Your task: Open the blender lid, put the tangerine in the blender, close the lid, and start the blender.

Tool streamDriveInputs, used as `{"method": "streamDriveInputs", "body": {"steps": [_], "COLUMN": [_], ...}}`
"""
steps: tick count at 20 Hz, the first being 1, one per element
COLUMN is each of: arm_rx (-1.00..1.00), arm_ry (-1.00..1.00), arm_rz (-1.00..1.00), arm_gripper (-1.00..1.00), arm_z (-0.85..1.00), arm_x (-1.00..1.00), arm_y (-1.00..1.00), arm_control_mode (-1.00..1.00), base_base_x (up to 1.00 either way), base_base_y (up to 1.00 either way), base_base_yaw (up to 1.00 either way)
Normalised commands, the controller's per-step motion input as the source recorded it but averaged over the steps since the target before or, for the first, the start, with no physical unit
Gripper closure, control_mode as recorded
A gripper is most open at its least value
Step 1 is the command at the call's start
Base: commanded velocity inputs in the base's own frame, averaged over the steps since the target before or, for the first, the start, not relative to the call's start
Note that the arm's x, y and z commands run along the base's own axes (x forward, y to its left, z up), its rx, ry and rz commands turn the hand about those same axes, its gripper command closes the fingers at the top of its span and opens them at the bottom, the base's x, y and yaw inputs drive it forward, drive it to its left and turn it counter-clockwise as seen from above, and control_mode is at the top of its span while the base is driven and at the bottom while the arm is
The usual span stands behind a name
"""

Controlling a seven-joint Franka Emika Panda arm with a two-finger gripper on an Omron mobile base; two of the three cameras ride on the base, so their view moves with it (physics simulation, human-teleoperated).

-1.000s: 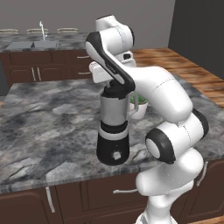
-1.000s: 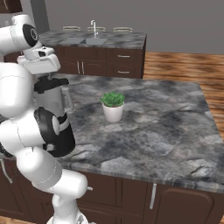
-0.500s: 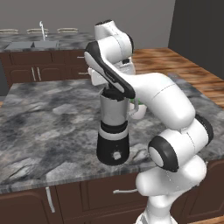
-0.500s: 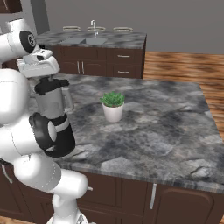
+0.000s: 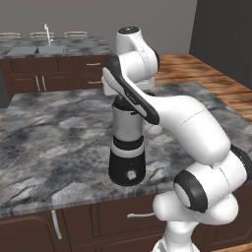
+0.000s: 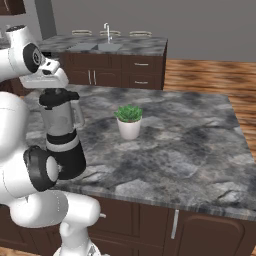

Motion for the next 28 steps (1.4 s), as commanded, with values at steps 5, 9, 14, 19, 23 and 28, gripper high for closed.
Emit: {"method": "streamDriveInputs", "body": {"steps": [5, 9, 14, 19, 23, 28], "arm_rx": [0.09, 0.01, 0.0, 0.0, 0.01, 0.01], "arm_ry": [-0.04, 0.0, -0.01, -0.03, -0.09, -0.09], "arm_rz": [0.1, 0.11, 0.08, 0.02, 0.01, 0.0], "arm_gripper": [1.0, 1.0, -1.0, -1.0, -1.0, -1.0], "arm_z": [-0.22, -0.32, -0.27, -0.06, 0.09, 0.37], "arm_x": [0.07, 0.13, 0.0, 0.0, 0.0, 0.0], "arm_y": [0.06, 0.19, 0.11, 0.0, -0.04, -0.12], "arm_control_mode": [-1.0, -1.0, -1.0, -1.0, -1.0, -1.0], "base_base_x": [0.0, 0.0, 0.0, 0.0, 0.0, 0.0], "base_base_y": [0.0, 0.0, 0.0, 0.0, 0.0, 0.0], "base_base_yaw": [0.0, 0.0, 0.0, 0.0, 0.0, 0.0]}}
